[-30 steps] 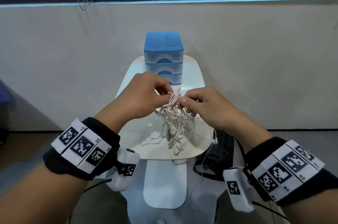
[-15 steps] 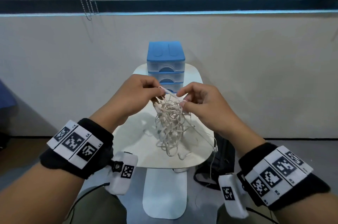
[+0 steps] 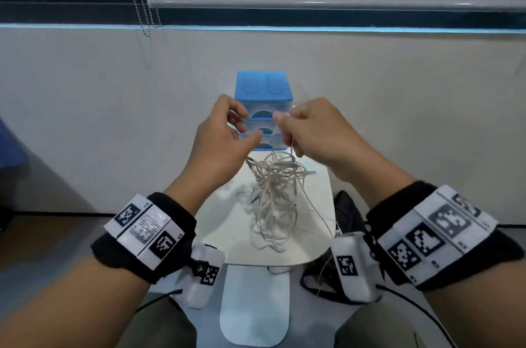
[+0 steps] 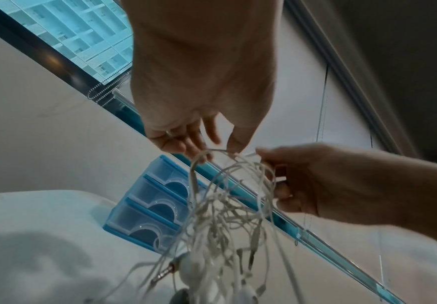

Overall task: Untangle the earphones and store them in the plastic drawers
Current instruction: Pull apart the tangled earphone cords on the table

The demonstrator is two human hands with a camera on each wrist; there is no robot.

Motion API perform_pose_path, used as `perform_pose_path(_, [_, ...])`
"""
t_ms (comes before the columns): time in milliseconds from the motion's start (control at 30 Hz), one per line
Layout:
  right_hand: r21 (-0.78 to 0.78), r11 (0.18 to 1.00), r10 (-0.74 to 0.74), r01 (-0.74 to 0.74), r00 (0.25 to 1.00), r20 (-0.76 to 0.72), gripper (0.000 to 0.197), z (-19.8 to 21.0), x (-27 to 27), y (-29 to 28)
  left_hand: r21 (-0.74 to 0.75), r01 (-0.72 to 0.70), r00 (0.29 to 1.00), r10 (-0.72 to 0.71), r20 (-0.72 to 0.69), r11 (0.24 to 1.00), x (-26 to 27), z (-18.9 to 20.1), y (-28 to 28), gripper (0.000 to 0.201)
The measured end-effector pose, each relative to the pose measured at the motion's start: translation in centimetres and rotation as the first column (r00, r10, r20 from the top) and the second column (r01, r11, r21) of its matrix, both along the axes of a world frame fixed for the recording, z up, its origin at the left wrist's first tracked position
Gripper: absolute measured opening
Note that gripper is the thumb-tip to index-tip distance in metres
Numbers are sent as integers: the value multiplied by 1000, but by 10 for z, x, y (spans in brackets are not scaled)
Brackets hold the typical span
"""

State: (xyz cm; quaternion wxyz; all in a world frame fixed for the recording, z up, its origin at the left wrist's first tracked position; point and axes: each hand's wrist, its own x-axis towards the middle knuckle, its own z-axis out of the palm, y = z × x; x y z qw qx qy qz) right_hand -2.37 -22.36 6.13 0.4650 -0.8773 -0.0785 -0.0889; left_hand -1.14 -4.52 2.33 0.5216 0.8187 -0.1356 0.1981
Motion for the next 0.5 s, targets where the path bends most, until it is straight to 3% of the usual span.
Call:
perform_pose_path(100, [384,922,124,-52,979,-163,31,22,1,8,-92,175,980,-164,115,980,-7,6,-7,15])
perform_pose_path(167, [544,836,238,-76,942,-235,12,35,-1,9,-161,294,955,-297,7,942,-10,10,-12,11])
perform_pose_path(200, [599,797,277,-76,928,-250,14,39,-1,8,-174,328,937,-343,-67,929,-10,10,-14,13])
perform_pose_path(267, [642,763,296,-76,924,-242,29,44,-1,3,-126,368,900,-387,-201,921,-7,7,-15,22])
perform_pose_path(367, [583,807,286,-97,927,-242,52,42,1,-7,53,436,852,-394,-344,898,-2,-6,-15,21])
perform_pose_path(500, [568,822,254,-40,918,-303,58,33,5,-17,300,319,928,-232,-290,899,8,-13,-14,27])
